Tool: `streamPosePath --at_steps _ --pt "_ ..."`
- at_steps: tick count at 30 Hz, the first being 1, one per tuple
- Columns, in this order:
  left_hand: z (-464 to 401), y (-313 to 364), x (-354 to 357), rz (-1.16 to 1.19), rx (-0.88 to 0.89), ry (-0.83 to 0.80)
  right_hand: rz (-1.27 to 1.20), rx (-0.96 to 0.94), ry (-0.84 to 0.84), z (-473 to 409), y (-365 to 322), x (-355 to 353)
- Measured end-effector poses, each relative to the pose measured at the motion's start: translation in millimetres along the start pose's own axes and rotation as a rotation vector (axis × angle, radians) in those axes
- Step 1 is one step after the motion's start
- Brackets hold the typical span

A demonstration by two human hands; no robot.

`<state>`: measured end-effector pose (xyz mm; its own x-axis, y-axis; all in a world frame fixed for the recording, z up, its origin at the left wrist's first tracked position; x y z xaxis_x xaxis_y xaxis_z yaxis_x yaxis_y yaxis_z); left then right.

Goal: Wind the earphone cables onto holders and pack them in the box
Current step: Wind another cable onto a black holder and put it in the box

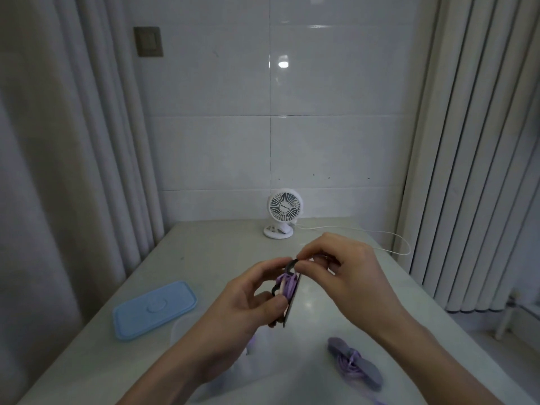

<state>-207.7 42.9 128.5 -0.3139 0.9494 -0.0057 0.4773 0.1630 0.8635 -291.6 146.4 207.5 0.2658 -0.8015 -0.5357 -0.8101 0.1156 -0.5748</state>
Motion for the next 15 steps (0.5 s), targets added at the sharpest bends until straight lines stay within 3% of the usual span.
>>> streamPosePath --at_steps 15 --pt "4 -8 8 0.180 -0.121 -0.051 -0.583 0.623 -0.246 6 77 45"
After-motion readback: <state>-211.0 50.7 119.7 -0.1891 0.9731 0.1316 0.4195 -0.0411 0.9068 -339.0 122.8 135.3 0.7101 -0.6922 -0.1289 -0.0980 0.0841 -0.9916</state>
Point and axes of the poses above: each hand's wrist, its own z-axis away from the middle knuckle, its own x-axis out of the palm, y = z × x, the point moved 10 cm from there along -z, towards the middle knuckle, and after that the axes turned 12 degrees about x, right-handed, at the moved point
